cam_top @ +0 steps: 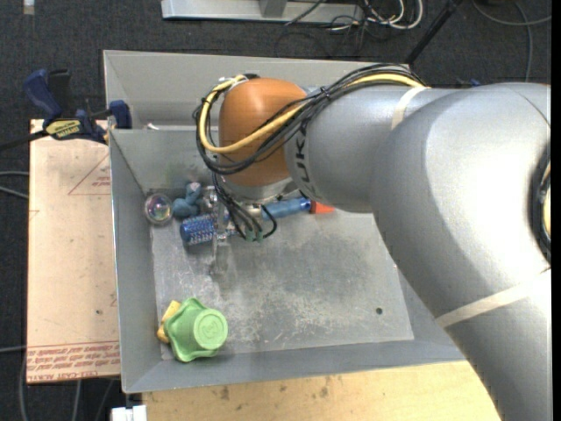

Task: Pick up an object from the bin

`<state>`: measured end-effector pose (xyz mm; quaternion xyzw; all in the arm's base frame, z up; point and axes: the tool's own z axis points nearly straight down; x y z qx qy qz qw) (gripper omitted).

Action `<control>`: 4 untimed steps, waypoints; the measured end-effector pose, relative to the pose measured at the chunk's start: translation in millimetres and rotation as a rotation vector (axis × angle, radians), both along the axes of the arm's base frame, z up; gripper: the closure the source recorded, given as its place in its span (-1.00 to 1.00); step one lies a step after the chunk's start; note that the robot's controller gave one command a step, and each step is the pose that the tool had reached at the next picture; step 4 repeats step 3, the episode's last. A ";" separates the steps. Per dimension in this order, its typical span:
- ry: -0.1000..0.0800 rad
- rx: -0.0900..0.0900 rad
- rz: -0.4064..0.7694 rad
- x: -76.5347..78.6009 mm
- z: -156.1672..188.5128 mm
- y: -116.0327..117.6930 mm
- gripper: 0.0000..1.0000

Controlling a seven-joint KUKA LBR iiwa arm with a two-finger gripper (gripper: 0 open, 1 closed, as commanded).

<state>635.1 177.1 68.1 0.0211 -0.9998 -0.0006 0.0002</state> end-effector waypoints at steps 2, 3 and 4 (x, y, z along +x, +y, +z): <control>-0.007 0.003 -0.016 -38.0 125.2 0.3 1.00; -0.010 0.003 0.009 -59.4 237.6 5.2 1.00; -0.010 0.003 0.009 -59.4 237.6 5.2 1.00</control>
Offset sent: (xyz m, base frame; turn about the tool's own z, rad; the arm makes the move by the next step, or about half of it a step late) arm 0.0000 0.0000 0.0000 0.0000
